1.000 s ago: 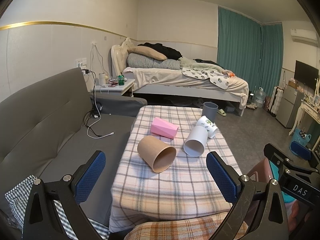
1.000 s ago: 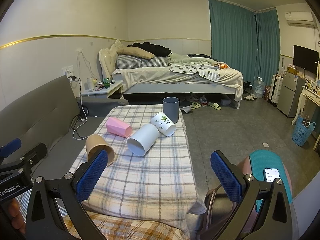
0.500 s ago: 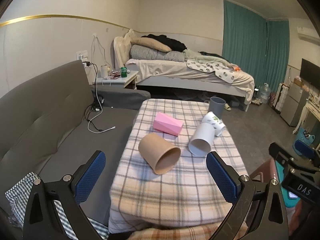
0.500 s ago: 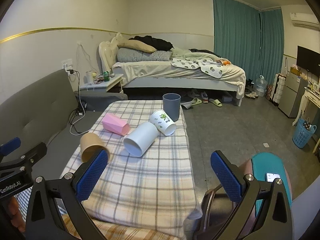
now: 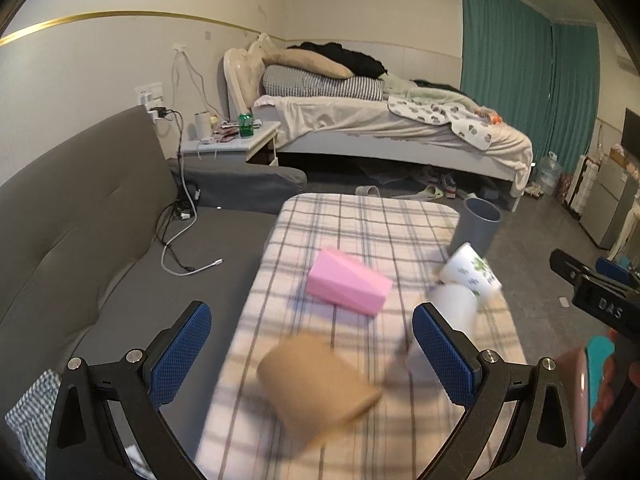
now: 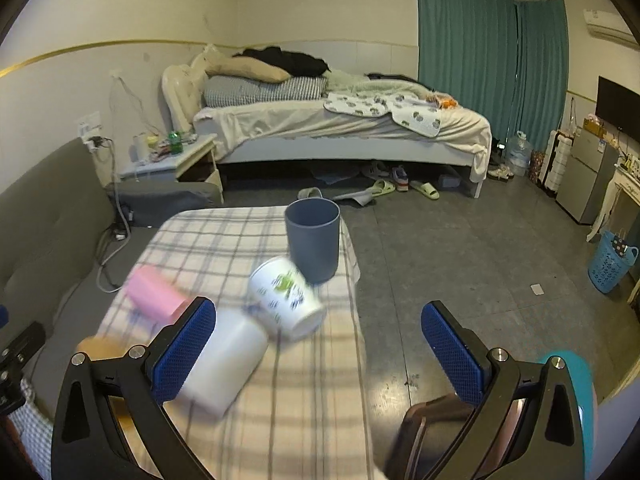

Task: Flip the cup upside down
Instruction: 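Reach the right gripper to the grey cup and grasp its body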

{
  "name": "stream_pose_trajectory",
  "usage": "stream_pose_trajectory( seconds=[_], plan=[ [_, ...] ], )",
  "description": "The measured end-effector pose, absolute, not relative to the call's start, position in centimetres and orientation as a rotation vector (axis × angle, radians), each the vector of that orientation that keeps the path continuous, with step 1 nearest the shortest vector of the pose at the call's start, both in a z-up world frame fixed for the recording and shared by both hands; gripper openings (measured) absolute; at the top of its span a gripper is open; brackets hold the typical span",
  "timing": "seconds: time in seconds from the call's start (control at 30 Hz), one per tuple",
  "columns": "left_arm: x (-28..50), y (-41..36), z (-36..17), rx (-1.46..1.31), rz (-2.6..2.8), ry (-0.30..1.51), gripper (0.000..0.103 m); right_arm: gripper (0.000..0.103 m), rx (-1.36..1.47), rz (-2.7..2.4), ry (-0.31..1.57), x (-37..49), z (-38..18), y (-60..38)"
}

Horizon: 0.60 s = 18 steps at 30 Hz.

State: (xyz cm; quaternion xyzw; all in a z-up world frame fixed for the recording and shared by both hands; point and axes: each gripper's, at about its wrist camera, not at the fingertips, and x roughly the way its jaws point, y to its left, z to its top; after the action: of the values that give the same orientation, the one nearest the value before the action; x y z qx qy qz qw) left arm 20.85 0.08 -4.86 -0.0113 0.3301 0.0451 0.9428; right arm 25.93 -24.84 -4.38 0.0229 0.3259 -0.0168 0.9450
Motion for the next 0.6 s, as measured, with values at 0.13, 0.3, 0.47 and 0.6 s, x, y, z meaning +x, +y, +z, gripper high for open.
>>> stream_pose_trajectory(
  seconds=[0.13, 0.3, 0.47, 0.6],
  plan=[
    [25.6, -0.4, -5.7, -0.015, 0.094, 0.696, 0.103, 0.103, 0.041, -0.030, 0.718, 32.1, -6.3, -24.8],
    [29.8, -0.6, -6.8, -0.014, 0.102, 0.717, 0.103, 0.103, -0.002, -0.022, 0.766, 38.7, -9.3, -24.5],
    [31.6, -0.5, -7.6, -0.023, 0.096, 0.731, 0.103, 0.103, 0.021, -0.026, 0.799, 43.1, -11.5, -25.4],
    [32.2, -0.4, -8.2, -0.025, 0.092, 0.744, 0.103, 0.087, 0.037, 0.003, 0.824, 44.5, -12.5, -25.5]
  ],
)
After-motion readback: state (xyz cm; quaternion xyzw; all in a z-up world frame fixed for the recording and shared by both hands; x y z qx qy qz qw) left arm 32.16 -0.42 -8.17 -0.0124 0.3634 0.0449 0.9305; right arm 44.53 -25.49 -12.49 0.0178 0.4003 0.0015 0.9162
